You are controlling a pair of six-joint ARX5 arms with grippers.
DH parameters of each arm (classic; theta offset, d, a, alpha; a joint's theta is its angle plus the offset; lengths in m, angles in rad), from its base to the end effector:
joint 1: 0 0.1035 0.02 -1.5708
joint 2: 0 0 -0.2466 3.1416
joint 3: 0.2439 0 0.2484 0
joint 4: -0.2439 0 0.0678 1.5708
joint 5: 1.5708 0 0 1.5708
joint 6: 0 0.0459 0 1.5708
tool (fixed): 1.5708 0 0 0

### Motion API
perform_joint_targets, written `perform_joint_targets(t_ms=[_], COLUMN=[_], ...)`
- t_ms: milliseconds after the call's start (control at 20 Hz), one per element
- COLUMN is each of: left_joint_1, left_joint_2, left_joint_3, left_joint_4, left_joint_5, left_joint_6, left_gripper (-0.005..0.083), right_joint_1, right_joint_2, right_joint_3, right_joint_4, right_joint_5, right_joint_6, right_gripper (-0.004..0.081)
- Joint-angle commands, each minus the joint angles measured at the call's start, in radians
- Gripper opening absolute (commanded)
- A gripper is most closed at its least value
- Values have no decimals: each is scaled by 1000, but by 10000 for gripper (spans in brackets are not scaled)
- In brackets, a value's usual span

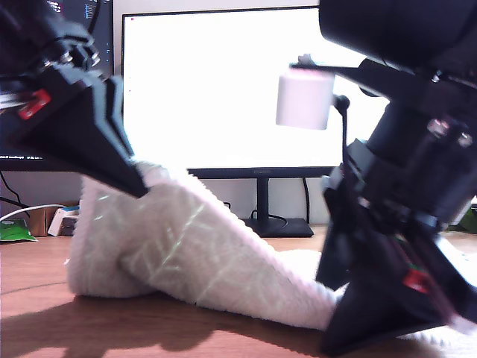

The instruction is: Fold the tea towel to a neat square and place it to the right

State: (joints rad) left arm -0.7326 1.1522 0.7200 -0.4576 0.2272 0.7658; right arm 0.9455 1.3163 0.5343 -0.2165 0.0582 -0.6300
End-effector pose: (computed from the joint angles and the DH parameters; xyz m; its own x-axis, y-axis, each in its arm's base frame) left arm 0.1675 -0.1646 0.1949 0.3054 -0.5777 -0.7570 0.9460 0.0936 0.3102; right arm 0.1384 0.1871 0.1193 0.3636 0.4043 -0.8392 -0.9290 0.0913 -0.3586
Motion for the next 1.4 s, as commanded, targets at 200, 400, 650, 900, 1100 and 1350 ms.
perform_joint_targets(t_ms=[200, 400, 650, 900, 1100, 1350], left_joint_1=[6, 8, 13, 18, 26, 23], left_joint_2=[-14, -14, -14, -14, -14, -13], left_joint_3=[5, 5, 5, 5, 5, 5], left_joint_4=[1, -6, -28, -33, -48, -90], left_joint_5=[8, 0, -3, -3, 29, 89], left_joint_6=[26, 29, 64, 61, 45, 45], left_gripper=[-24, -24, -24, -24, -24, 54], right_joint_1=[1, 1, 1, 2, 3, 3], right_joint_2=[2, -7, -41, -41, -41, -41], right_joint_3=[-10, -10, -10, -10, -10, -10], right_joint_4=[-61, -105, -145, -147, -147, -125], right_joint_5=[40, 80, 85, 74, 62, 48], right_joint_6=[-61, -108, -133, -133, -133, -133], right_gripper=[463, 456, 351, 105, -13, -13])
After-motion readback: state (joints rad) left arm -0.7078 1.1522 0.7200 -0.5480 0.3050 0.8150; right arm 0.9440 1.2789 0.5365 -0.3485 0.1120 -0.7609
